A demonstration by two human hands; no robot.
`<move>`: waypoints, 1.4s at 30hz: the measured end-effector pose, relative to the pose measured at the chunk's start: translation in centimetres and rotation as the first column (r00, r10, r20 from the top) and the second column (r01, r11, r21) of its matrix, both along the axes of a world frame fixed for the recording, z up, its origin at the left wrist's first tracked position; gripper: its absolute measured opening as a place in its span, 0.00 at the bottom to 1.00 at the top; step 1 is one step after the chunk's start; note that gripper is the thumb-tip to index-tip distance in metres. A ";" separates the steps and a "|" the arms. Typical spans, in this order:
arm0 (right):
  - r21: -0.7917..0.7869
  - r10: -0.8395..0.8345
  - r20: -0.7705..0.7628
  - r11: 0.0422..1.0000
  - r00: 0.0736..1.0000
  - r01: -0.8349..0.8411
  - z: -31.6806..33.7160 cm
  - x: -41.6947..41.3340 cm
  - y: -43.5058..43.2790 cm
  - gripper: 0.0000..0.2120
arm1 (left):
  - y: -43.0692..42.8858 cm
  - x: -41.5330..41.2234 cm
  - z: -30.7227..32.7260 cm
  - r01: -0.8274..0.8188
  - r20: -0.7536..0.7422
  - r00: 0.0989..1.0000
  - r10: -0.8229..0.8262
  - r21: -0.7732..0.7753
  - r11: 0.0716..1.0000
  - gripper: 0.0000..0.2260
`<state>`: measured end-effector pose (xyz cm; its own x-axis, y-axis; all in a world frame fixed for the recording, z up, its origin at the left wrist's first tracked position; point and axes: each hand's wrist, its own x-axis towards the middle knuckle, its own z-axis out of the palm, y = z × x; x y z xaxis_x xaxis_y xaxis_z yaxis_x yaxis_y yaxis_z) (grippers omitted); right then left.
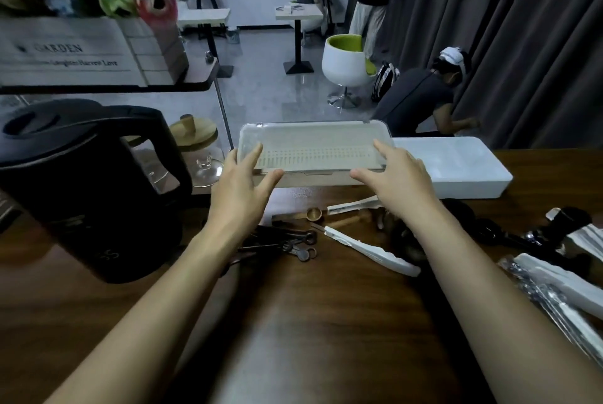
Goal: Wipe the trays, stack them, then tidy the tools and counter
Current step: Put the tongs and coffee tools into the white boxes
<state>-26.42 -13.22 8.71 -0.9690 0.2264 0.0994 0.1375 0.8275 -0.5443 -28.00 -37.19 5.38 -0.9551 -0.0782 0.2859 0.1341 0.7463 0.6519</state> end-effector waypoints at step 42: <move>-0.209 0.190 -0.019 0.959 0.982 -0.190 -7.2 26.2 5.2 0.25 | -3.5 29.7 -6.3 0.028 0.025 0.999 -0.037 0.274 0.961 0.23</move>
